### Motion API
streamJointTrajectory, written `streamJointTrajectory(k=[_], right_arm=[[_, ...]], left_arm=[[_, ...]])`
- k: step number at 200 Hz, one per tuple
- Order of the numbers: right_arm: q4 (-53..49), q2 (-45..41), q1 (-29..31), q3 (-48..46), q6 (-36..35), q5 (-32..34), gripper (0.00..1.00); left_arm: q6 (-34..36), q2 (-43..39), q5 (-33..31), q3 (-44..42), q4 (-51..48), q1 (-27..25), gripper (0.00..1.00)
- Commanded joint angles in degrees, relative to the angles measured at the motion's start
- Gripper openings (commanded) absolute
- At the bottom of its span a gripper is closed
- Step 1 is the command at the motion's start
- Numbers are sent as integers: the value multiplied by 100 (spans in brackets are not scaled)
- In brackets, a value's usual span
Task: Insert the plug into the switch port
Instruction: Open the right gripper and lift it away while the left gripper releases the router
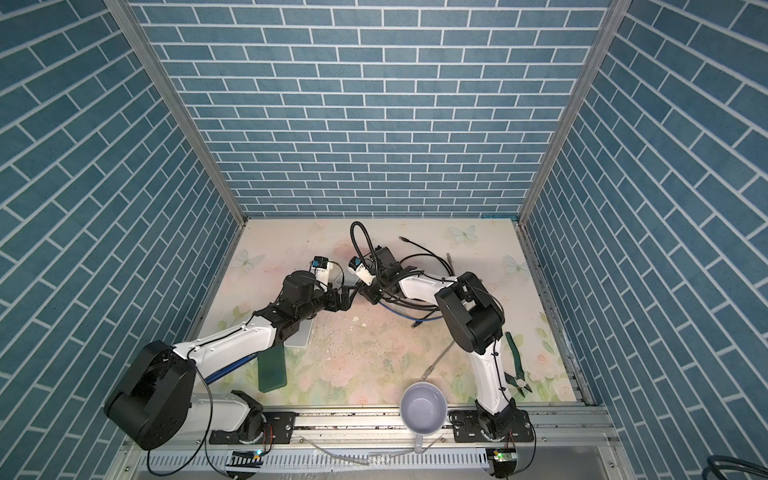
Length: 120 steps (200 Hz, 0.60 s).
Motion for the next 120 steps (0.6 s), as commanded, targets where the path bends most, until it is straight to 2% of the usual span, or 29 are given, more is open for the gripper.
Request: streamJointTrajectory(k=[1,17,35,67,82,120], right_arm=[[457,-639,-87,-228,532,69,21],[667,-954,-213,-290,736,234,22],[688,-1181,-336,-231,1116,728,30],[-249,-1093,-564,442,1449,1544,34],[-644,-899,-664,764,1427,1598,34],[-812,-471,-848,1077,1374,1604,34]], left_arm=[[56,-164,-136,-110,50,40,99],[56,-266,-206,-162,23,60,100],[47,-393,-268,-227,6,94,100],[34,-556,-317,-357,-12,157,99],[32,-602,-318,-400,-21,174,100],[39,-647,-265,-425,-117,196,100]])
